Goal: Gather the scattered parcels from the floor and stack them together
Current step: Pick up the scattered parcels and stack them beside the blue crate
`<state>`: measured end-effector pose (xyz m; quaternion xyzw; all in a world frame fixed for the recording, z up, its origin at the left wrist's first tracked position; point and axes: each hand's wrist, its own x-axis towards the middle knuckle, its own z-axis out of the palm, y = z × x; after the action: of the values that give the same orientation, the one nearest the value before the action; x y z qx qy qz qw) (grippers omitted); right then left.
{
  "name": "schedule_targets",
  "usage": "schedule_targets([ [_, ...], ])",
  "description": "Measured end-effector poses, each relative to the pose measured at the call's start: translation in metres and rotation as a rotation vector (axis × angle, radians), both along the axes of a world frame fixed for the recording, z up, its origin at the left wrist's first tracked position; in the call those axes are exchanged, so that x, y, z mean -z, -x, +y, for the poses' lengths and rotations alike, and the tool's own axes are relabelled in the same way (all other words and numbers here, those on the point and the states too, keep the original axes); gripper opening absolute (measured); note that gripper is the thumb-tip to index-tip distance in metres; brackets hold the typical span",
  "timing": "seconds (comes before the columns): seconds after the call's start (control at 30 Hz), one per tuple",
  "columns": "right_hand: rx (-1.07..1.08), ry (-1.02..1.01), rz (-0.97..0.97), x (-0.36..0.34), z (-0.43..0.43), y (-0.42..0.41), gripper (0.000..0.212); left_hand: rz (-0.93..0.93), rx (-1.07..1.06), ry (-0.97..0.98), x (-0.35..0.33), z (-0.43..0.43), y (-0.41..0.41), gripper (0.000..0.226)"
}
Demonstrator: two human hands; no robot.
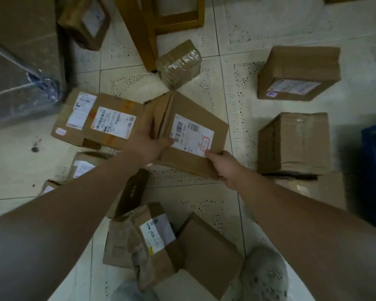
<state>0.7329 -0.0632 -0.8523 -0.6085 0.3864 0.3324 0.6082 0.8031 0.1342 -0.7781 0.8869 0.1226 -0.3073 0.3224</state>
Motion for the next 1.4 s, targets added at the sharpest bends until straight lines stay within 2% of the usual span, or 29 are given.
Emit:
schedule_targets([
  [0.17,0.037,0.079,-0.133,-0.064,0.002,0.008,0.067,0.085,-0.235,0.188,-0.057,0.013,0.014,0.085],
  [0.3,-0.053,0.185,-0.229,-0.175,-0.009,0.012,0.062,0.074,-0.306,0.255,-0.152,0.009,0.037,0.071],
  [0.43,-0.157,0.29,-0.298,-0.309,-0.018,0.013,0.064,0.04,-0.375,0.263,-0.272,0.008,0.06,0.07],
  [0.63,-0.19,0.327,-0.421,-0.5,-0.021,0.045,0.079,-0.111,-0.37,0.428,-0.44,0.014,0.103,0.078],
  [0.77,-0.21,0.481,-0.51,-0.593,-0.016,0.082,0.084,-0.195,-0.299,0.485,-0.521,0.018,0.128,0.075],
  [1.1,-0.074,0.641,-0.607,-0.732,-0.017,0.195,0.084,-0.225,-0.081,0.554,-0.663,-0.001,0.197,0.068],
  [1.4,0.085,0.72,-0.646,-0.804,-0.111,0.292,0.081,-0.24,0.088,0.557,-0.736,-0.112,0.268,0.07],
])
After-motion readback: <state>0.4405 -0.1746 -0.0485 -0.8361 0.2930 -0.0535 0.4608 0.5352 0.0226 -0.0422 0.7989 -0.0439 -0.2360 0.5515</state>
